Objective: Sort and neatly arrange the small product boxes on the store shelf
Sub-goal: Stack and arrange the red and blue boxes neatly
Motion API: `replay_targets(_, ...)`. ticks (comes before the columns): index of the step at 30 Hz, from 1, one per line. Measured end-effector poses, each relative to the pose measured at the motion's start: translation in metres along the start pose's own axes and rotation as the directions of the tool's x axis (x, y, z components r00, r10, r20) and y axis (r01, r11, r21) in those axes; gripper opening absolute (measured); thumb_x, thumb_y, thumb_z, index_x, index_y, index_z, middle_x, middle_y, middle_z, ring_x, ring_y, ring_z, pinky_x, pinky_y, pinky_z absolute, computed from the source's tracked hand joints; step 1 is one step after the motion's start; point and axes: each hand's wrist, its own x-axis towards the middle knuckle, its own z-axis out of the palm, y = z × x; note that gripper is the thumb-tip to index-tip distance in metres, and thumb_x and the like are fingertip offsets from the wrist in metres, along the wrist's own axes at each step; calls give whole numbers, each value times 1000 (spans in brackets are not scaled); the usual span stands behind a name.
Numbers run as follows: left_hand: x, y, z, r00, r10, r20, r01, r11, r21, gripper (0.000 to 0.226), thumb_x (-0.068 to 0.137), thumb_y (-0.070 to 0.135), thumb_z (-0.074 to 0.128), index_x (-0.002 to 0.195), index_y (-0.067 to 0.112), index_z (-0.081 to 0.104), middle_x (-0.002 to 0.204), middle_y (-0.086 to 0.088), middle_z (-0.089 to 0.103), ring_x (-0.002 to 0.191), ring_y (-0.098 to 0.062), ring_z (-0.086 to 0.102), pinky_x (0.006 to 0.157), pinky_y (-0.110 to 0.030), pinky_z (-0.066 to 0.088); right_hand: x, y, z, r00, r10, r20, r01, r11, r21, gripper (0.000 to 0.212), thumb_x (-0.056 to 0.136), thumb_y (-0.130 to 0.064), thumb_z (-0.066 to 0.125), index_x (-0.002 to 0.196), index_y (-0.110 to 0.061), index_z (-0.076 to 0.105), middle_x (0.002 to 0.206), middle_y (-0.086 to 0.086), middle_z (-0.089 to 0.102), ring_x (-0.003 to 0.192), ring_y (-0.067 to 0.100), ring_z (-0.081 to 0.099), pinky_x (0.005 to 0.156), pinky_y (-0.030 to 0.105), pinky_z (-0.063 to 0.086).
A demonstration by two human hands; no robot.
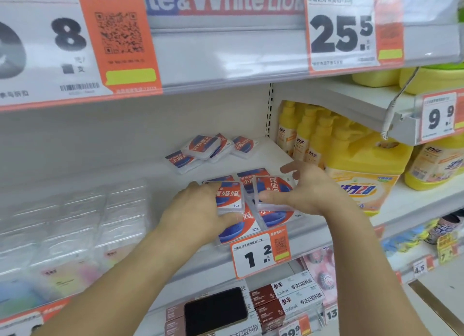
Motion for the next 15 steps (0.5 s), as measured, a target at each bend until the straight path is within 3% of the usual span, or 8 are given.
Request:
replay_targets(3, 6, -2, 2, 996, -24, -85, 27, 999, 29, 69, 76, 65, 65, 134, 32, 48, 127, -1, 55, 110, -18, 59, 93, -33, 51, 9, -8, 8, 1000, 10, 14, -9, 997, -71, 98, 56, -67, 82, 138, -31, 44, 141, 5, 49, 119, 24, 55, 84, 35, 51)
replay_targets(7, 12, 1, 13, 993, -99, -69, 95, 994, -59, 72, 78, 61, 66, 138, 31, 40, 133, 2, 54, 114, -17, 59, 91, -33, 52, 17, -13, 16, 996, 27, -80, -37, 992, -119, 88, 67, -67, 76, 139, -23, 49, 137, 7, 55, 114, 25, 60, 84, 36, 55)
replay_targets(9, 13, 2, 16, 992, -118, -52, 112, 987, -115, 66, 81, 54, 68, 136, 28, 42, 134, 4, 57, 114, -16, 60, 91, -32, 52, 23, -12, 19, 990, 67, -121, -76, 995, -67, 76, 72, -65, 73, 128, -16, 60, 124, 5, 63, 99, 20, 64, 68, 30, 52)
replay_targets(12, 11, 0, 12, 989, -137, -60, 128, 982, -138, 58, 84, 48, 67, 133, 25, 47, 134, 5, 58, 114, -16, 61, 92, -33, 51, 34, -7, 20, 974, 64, -217, -76, 996, -48, 50, 82, -57, 69, 97, -10, 74, 94, 4, 73, 70, 14, 61, 50, 23, 41)
replay_targets(15, 12, -5, 10, 986, -132, -99, 122, 987, -103, 56, 86, 48, 65, 136, 25, 49, 137, 4, 57, 118, -17, 59, 97, -33, 48, 46, 0, 13, 970, 81, -230, -97, 993, -60, 43, 84, -52, 68, 89, -10, 76, 86, 7, 76, 78, 20, 69, 51, 24, 42)
